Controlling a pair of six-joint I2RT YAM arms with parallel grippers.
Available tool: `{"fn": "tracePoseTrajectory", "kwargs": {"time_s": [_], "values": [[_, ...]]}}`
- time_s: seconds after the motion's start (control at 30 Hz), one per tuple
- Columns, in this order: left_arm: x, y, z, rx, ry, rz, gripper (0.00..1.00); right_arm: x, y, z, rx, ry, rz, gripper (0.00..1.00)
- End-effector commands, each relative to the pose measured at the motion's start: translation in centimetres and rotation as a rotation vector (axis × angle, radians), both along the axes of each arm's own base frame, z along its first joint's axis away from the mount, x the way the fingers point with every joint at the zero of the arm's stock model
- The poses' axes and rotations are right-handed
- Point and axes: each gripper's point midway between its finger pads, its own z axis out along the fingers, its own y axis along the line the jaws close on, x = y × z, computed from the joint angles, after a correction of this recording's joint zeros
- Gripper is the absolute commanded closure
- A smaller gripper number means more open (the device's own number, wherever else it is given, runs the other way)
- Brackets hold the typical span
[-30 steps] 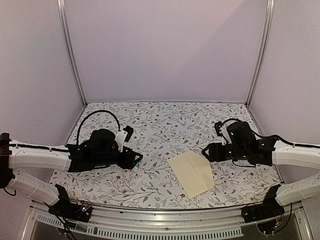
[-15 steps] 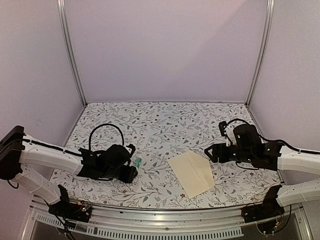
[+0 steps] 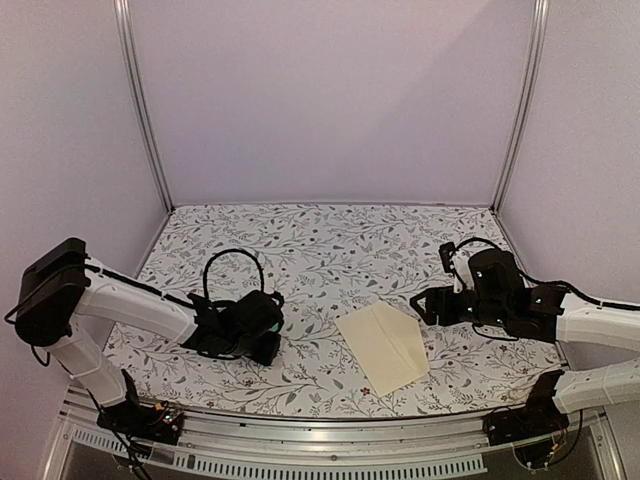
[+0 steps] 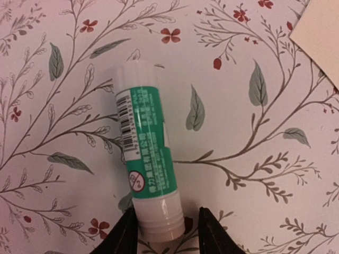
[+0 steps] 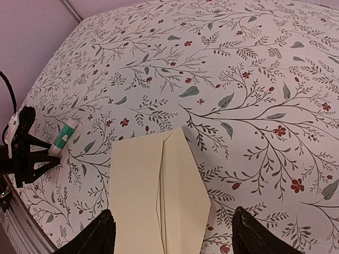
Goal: Place the letter into the envelope and seal it
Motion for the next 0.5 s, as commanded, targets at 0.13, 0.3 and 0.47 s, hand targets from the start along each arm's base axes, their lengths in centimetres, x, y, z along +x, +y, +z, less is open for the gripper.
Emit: {"fn": "tracePoseTrajectory", "kwargs": {"time_s": [0.13, 0.3, 0.47], "values": [[0.4, 0.9, -0.6, 0.048, -0.011, 0.033, 0.65, 0.1, -0.1, -0.1, -0.002, -0.018, -0.007, 0.10], [0.9, 1.4, -1.0, 0.076, -0.032, 0.052, 0.76, 0.2, -0.1, -0.1, -0.003, -0.017, -0.011, 0.10], [1.5, 1.7, -0.9, 0.085, -0.062, 0.063, 0.94, 0.2, -0.4, -0.1, -0.011, -0.025, -0.018, 0.08]]}}
